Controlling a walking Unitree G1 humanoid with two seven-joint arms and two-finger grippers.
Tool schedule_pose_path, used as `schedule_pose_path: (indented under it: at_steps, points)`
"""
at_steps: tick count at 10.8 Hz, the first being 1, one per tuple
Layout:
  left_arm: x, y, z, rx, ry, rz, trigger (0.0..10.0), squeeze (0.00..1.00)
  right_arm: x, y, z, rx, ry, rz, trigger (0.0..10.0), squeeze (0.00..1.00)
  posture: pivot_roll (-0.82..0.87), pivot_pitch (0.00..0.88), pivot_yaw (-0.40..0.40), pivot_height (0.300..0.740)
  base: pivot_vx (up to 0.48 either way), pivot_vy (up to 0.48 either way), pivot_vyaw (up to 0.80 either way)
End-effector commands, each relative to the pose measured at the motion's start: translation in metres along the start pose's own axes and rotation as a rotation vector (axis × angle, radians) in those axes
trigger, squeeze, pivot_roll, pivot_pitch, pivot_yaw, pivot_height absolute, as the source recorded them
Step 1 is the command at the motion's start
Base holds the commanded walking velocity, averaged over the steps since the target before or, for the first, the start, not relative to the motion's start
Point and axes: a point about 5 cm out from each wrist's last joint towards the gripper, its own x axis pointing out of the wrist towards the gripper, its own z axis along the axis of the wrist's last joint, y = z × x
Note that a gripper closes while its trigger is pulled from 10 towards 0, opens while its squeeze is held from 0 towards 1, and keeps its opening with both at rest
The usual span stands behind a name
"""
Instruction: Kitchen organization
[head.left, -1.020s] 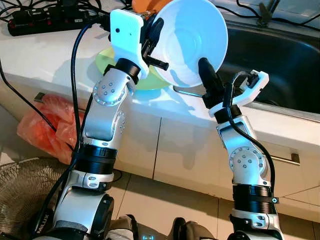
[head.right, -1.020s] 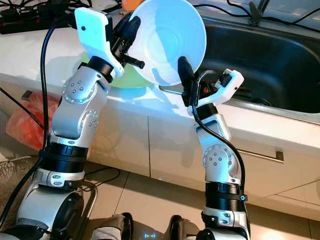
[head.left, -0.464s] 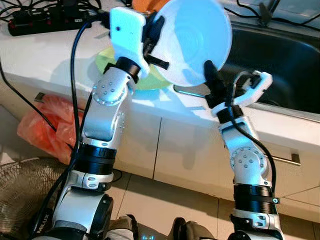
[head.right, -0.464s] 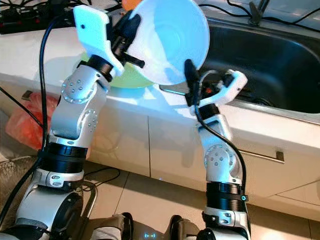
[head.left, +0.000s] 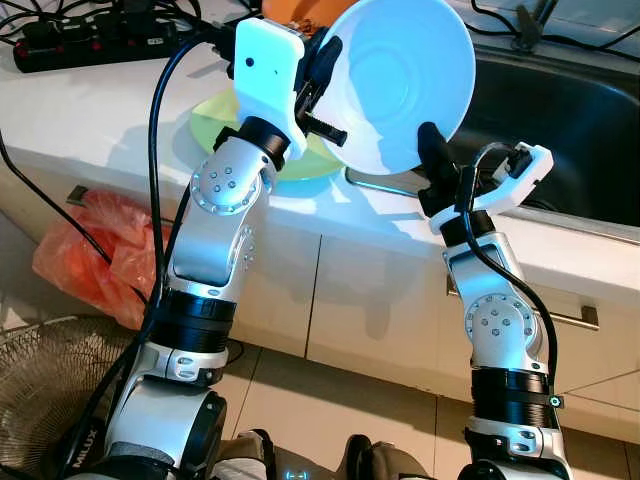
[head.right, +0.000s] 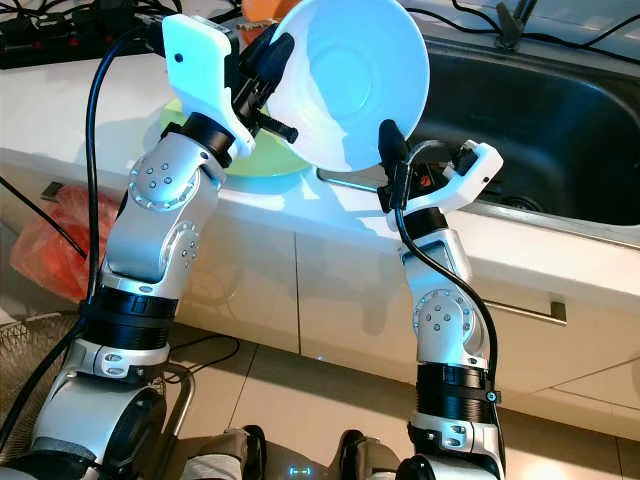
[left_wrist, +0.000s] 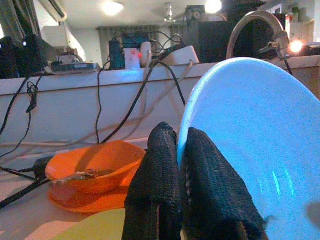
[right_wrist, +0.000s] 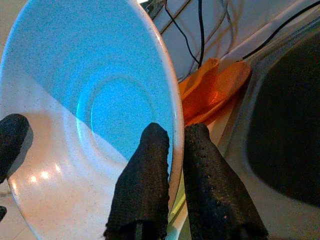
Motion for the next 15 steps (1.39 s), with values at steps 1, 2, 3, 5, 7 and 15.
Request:
schedule_pose_path:
  at_steps: [1,2,3,5,7,15]
  points:
    - [0.004,-0.011,0.010,0.010,-0.047,-0.042,10.0,0.00,0.002,0.008,-0.011,0.001,0.051,0.050,3.6,0.00,0.13,0.166,-0.035,0.740,0.000,0.000,0.00]
    - [0.004,-0.013,0.012,0.011,-0.057,-0.054,10.0,0.00,0.001,0.011,-0.012,0.004,0.053,0.069,0.0,0.00,0.13,0.166,-0.035,0.740,0.000,0.000,0.00]
    - [0.005,-0.015,0.014,0.011,-0.066,-0.055,10.0,0.00,0.001,0.012,-0.014,-0.015,0.076,0.077,10.0,0.00,0.13,0.163,-0.035,0.740,0.000,0.000,0.00]
    - [0.006,-0.015,0.016,0.030,-0.076,-0.058,10.0,0.00,0.000,0.014,-0.018,-0.037,0.106,0.095,10.0,0.00,0.13,0.162,-0.034,0.740,0.000,0.000,0.00]
    - [0.008,-0.016,0.020,0.115,-0.081,-0.065,10.0,0.00,-0.001,0.017,-0.022,-0.068,0.135,0.120,10.0,0.00,0.13,0.162,-0.036,0.740,0.000,0.000,0.00]
    - [0.015,-0.021,0.022,0.331,-0.057,-0.082,10.0,0.38,-0.002,0.017,-0.023,-0.078,0.119,0.117,10.0,0.00,0.13,0.168,-0.034,0.740,0.000,0.000,0.00]
